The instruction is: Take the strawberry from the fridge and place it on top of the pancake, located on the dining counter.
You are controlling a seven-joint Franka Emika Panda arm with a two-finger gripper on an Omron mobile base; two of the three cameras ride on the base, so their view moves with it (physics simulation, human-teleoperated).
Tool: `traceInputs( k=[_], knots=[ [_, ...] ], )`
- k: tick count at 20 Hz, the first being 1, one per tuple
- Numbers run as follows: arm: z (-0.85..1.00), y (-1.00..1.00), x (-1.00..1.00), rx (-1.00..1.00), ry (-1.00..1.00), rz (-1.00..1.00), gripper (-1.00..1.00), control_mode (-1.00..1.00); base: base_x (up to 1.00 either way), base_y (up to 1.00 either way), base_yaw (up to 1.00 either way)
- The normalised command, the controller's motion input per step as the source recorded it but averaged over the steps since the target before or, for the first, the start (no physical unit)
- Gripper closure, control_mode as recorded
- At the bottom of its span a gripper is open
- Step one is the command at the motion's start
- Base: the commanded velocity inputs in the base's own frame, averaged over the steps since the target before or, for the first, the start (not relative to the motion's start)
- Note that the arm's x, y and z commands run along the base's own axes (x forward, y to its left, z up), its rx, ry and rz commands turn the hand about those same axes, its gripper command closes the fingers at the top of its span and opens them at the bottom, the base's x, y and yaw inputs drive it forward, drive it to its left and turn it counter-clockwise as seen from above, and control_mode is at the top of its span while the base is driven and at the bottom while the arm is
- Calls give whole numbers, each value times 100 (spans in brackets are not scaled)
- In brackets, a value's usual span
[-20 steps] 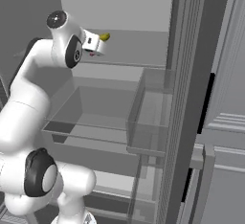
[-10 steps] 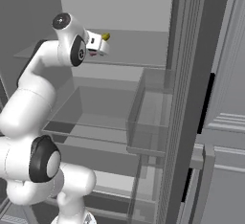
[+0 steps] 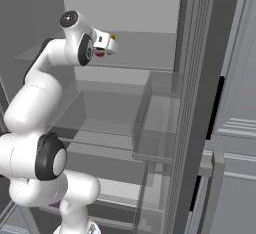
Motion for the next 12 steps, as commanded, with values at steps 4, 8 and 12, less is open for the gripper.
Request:
traceInputs(
  k=[4, 8, 12],
  knots=[
    [-14, -13, -18, 0, -2, 6, -100, -100, 0, 0, 0],
    [-22, -1, -7, -1, 0, 5, -100, -100, 0, 0, 0],
    [-21, 0, 3, 0, 0, 4, -100, -100, 0, 0, 0]
  ],
)
